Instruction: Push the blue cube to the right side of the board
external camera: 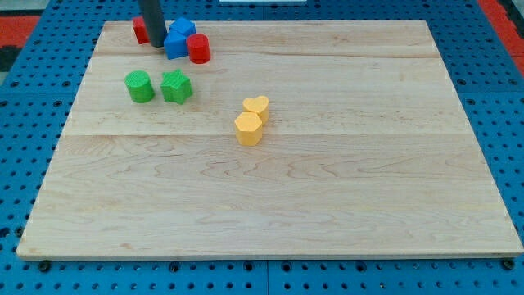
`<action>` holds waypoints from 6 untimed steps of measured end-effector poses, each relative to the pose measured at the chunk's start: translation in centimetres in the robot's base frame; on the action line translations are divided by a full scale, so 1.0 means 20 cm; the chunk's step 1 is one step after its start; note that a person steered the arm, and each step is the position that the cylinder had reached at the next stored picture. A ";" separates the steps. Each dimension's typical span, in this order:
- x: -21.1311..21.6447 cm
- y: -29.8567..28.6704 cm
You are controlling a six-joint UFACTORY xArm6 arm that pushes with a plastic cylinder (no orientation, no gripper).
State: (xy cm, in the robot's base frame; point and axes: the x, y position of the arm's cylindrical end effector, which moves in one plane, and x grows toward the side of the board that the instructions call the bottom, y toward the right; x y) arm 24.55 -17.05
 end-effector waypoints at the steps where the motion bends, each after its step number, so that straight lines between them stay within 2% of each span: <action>1: -0.04 -0.01; 2: -0.06 0.28; 3: -0.06 0.20; 4: -0.13 0.00; 5: -0.26 0.02; 6: -0.27 0.19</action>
